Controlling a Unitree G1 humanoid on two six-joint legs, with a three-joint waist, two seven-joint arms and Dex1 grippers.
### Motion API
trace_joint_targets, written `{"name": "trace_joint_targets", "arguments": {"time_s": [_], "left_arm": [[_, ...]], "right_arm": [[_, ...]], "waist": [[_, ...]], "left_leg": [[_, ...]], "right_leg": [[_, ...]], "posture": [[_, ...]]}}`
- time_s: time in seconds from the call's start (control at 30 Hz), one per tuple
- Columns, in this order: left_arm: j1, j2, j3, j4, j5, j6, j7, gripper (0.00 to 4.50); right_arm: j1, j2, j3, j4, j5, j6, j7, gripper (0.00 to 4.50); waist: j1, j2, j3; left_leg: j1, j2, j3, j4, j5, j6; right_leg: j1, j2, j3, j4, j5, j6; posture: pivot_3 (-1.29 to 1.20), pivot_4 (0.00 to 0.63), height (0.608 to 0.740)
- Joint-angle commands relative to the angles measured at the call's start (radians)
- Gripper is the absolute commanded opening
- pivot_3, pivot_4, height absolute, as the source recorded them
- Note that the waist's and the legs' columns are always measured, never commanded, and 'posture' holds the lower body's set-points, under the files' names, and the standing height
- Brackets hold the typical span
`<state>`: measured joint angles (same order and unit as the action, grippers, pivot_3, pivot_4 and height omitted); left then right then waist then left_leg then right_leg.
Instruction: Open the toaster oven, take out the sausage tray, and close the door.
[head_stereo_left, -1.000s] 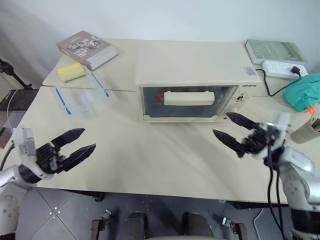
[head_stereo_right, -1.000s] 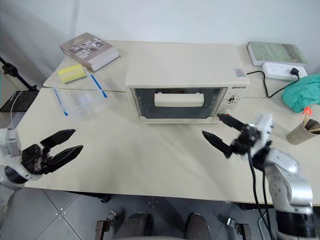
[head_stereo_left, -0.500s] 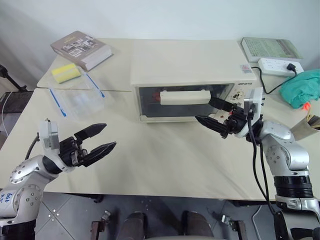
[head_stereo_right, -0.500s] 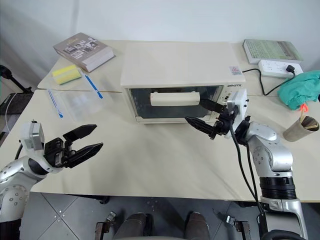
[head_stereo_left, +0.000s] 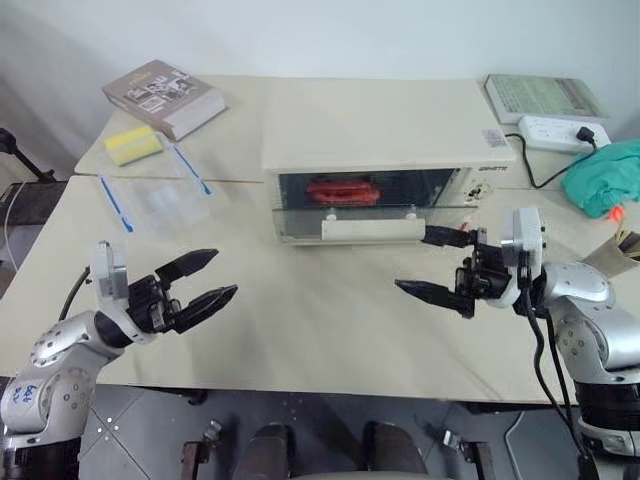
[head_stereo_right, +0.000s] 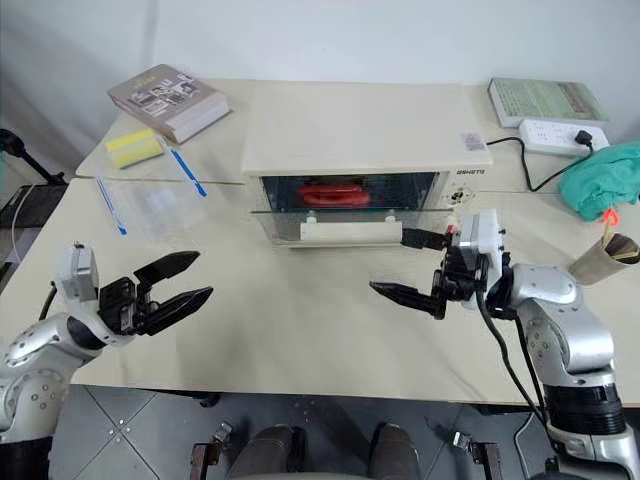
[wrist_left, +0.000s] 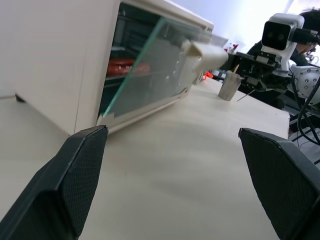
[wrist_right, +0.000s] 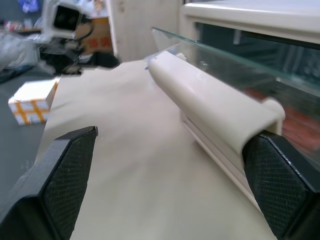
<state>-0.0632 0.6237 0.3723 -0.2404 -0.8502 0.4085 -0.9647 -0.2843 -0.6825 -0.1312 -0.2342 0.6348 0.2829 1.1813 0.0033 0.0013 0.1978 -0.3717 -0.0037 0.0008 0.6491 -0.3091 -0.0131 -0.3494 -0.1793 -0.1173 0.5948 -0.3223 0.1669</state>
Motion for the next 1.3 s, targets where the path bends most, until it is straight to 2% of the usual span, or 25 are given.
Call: {"name": "trace_joint_targets", "arguments": {"time_s": [0.03,0.17,0.37,0.47,0.6,0.7,1.03,1.17,1.3], "left_arm": [[-0.049,0.004,0.004,0.011,-0.043,0.024,-0.016,3.85],[-0.175,-0.033,-0.018,0.063,-0.054,0.045,0.015,2.67],[-0.370,-0.130,-0.175,0.199,0.093,-0.018,0.019,0.75],[-0.421,-0.190,-0.231,0.267,0.159,-0.063,0.025,0.05],[-0.449,-0.239,-0.263,0.316,0.208,-0.097,0.032,0.05],[-0.449,-0.231,-0.307,0.346,0.266,-0.119,-0.002,0.05],[-0.390,-0.211,-0.370,0.359,0.350,-0.150,-0.060,0.05],[-0.371,-0.200,-0.408,0.390,0.416,-0.187,-0.078,0.05],[-0.357,-0.206,-0.418,0.407,0.439,-0.220,-0.091,0.05]], "right_arm": [[0.052,-0.020,0.008,-0.071,-0.043,-0.109,0.064,4.50],[0.101,0.002,0.014,-0.041,-0.101,-0.206,0.058,4.50],[0.101,0.015,0.027,-0.001,-0.146,-0.275,0.046,4.50],[0.113,0.020,0.036,-0.002,-0.158,-0.296,0.043,4.50],[0.132,0.020,0.045,-0.014,-0.171,-0.319,0.034,4.50],[0.181,0.012,0.023,-0.033,-0.186,-0.336,0.007,4.50],[0.516,-0.015,-0.256,-0.057,-0.198,-0.405,-0.096,4.50],[0.508,-0.027,-0.309,-0.062,-0.215,-0.399,-0.155,4.50],[0.389,-0.039,-0.244,-0.084,-0.258,-0.335,-0.241,4.50]], "waist": [[0.001,0.000,0.000],[0.002,-0.001,0.000],[0.002,-0.001,0.000],[0.007,-0.002,0.000],[0.002,-0.002,0.001],[0.003,-0.002,0.001],[0.029,-0.003,0.001],[0.020,-0.003,0.001],[0.013,-0.002,0.001]], "left_leg": [[0.000,0.000,0.000,0.000,0.000,0.000],[0.000,0.000,0.000,0.001,0.000,0.000],[0.000,0.000,0.000,0.002,0.000,0.000],[0.000,0.000,0.000,0.002,0.000,0.000],[0.000,0.000,0.001,0.001,0.000,0.000],[0.000,0.000,0.001,0.001,0.000,0.000],[0.001,-0.001,0.001,0.003,-0.001,0.001],[0.002,0.000,0.002,0.006,-0.001,0.001],[0.004,0.000,0.003,0.006,-0.001,0.001]], "right_leg": [[0.000,0.000,0.000,0.000,0.000,0.000],[0.000,0.000,0.000,0.000,0.000,0.000],[0.001,0.000,0.000,0.000,0.000,0.000],[0.001,0.000,0.000,0.000,0.000,0.001],[0.000,0.000,0.000,0.000,0.000,0.001],[0.000,0.000,0.000,0.000,0.000,0.001],[0.003,0.000,0.000,-0.002,0.000,0.001],[0.005,0.000,0.000,-0.002,0.000,0.001],[0.005,0.000,0.002,0.000,0.001,0.000]], "posture": [[0.00,0.150,0.740],[0.00,0.150,0.740],[0.00,0.150,0.740],[0.00,0.150,0.740],[0.00,0.150,0.740],[0.00,0.150,0.740],[0.00,0.150,0.740],[0.00,0.150,0.740],[0.00,0.150,0.740]]}}
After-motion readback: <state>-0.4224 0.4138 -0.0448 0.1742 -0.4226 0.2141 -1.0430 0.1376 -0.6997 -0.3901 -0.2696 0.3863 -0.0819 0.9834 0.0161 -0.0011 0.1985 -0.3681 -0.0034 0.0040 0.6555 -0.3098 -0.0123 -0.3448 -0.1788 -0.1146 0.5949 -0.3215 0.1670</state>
